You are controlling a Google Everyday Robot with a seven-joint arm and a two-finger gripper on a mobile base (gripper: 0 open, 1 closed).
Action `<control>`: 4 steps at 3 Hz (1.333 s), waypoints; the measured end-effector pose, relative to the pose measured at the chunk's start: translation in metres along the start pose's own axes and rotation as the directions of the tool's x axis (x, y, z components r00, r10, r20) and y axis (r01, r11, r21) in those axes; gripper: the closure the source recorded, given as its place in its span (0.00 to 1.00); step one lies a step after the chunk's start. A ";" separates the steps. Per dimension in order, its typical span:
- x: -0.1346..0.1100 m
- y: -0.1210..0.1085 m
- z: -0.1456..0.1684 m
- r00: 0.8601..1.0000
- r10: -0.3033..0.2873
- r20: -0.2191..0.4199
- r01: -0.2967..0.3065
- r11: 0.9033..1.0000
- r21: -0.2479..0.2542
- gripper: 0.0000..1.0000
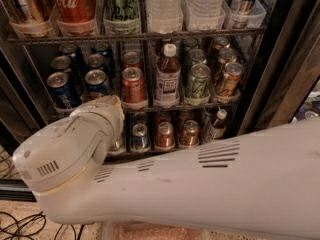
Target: Pick pepsi can from middle shelf of fridge
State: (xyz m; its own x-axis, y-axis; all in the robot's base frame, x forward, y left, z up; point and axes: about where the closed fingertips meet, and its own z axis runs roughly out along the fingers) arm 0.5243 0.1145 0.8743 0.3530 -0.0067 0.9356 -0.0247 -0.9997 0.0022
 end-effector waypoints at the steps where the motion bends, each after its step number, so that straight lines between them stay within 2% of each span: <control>1: -0.001 -0.001 0.001 1.000 0.006 -0.017 -0.005 1.000 0.017 1.00; 2: -0.002 -0.005 0.003 0.997 0.030 -0.071 -0.025 0.997 0.073 1.00; 3: -0.001 -0.010 0.006 0.986 0.053 -0.157 -0.029 0.988 0.151 1.00; 4: 0.006 -0.020 0.009 0.967 0.064 -0.247 -0.008 0.975 0.221 1.00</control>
Offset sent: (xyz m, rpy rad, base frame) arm 0.0041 0.0098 -0.0066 0.1188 -0.1685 0.1371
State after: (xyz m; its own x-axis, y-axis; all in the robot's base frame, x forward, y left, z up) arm 0.5356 0.1338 0.8769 0.1087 -0.0642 0.9920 0.1803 -0.9801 -0.0832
